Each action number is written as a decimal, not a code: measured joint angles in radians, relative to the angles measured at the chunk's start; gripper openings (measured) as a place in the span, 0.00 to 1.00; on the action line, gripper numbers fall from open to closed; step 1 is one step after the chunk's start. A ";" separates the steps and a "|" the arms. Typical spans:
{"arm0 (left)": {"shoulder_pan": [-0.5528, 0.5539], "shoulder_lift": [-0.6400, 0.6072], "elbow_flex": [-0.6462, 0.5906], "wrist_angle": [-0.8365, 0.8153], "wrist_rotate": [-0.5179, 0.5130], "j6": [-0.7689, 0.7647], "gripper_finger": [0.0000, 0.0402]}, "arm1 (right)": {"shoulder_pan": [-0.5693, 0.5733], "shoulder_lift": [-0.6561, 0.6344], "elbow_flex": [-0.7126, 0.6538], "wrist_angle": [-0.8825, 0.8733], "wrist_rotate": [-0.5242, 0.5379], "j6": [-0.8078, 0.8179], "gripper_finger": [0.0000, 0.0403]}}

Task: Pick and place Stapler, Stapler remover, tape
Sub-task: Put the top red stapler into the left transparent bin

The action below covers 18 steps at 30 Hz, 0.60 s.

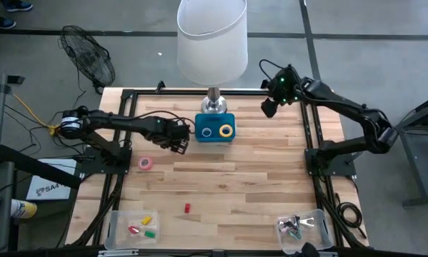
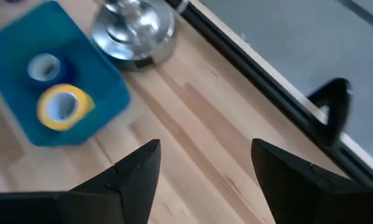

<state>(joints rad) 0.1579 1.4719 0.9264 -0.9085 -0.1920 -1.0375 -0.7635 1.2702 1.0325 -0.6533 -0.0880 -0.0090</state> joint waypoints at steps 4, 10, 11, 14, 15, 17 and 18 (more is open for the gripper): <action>0.035 0.000 0.000 0.001 0.029 0.039 0.53 | -0.024 0.000 0.000 0.029 -0.090 -0.015 0.60; 0.066 0.000 0.000 0.004 0.031 0.045 0.53 | -0.024 0.000 0.000 0.052 -0.075 -0.060 0.60; 0.069 0.000 0.000 0.010 0.031 0.045 0.53 | -0.024 0.000 0.000 0.057 -0.075 -0.061 0.60; 0.087 0.000 0.000 0.042 0.048 0.045 0.53 | -0.024 0.000 0.000 0.073 -0.076 -0.061 0.60; 0.089 0.000 0.000 0.049 0.052 0.044 0.53 | -0.024 0.000 0.000 0.079 -0.076 -0.061 0.60; 0.093 0.000 0.000 0.060 0.052 0.030 0.53 | -0.024 0.000 0.000 0.087 -0.076 -0.061 0.60; 0.093 0.000 0.000 0.060 0.050 0.021 0.53 | -0.024 0.000 0.000 0.091 -0.076 -0.061 0.60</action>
<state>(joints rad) 0.2512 1.4719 0.9264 -0.8484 -0.1424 -1.0160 -0.7876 1.2701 1.0328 -0.5625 -0.1638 -0.0700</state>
